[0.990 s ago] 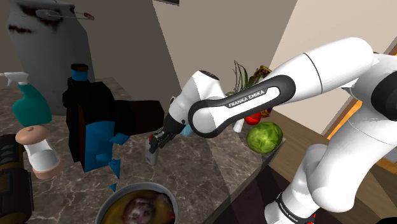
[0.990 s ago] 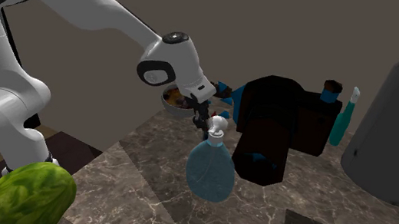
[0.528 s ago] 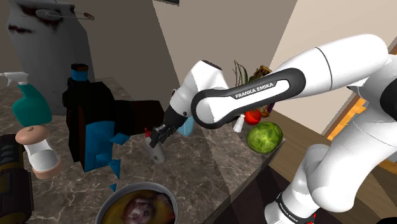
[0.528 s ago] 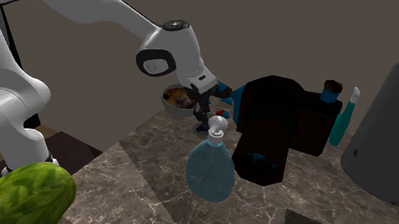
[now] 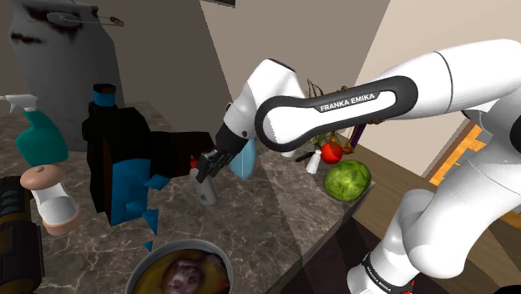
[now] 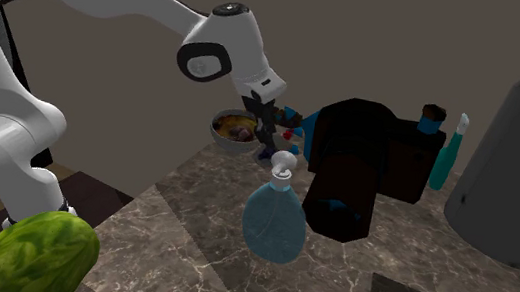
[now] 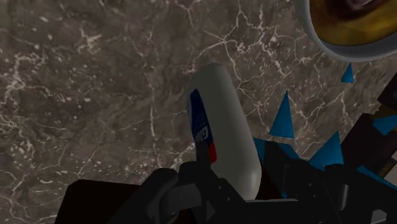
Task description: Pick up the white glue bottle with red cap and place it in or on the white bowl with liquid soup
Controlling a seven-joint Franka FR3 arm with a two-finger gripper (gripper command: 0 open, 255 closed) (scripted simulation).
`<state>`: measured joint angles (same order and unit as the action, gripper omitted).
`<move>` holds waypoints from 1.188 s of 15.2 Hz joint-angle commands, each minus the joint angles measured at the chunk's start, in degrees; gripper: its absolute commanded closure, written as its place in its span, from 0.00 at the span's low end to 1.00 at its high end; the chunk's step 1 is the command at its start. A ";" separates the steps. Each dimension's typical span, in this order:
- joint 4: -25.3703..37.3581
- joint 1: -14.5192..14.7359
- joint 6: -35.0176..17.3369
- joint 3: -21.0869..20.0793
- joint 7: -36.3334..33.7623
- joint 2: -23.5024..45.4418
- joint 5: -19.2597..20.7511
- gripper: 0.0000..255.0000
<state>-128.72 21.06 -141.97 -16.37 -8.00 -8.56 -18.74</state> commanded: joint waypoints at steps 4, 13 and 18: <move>2.40 -0.28 3.92 0.29 -0.82 -1.55 0.61 1.00; 7.63 -0.72 10.76 0.69 -2.40 -3.27 1.72 1.00; 10.57 -0.92 14.10 0.87 -3.16 -3.73 2.24 1.00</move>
<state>-118.67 20.18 -128.52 -15.54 -11.02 -12.14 -16.58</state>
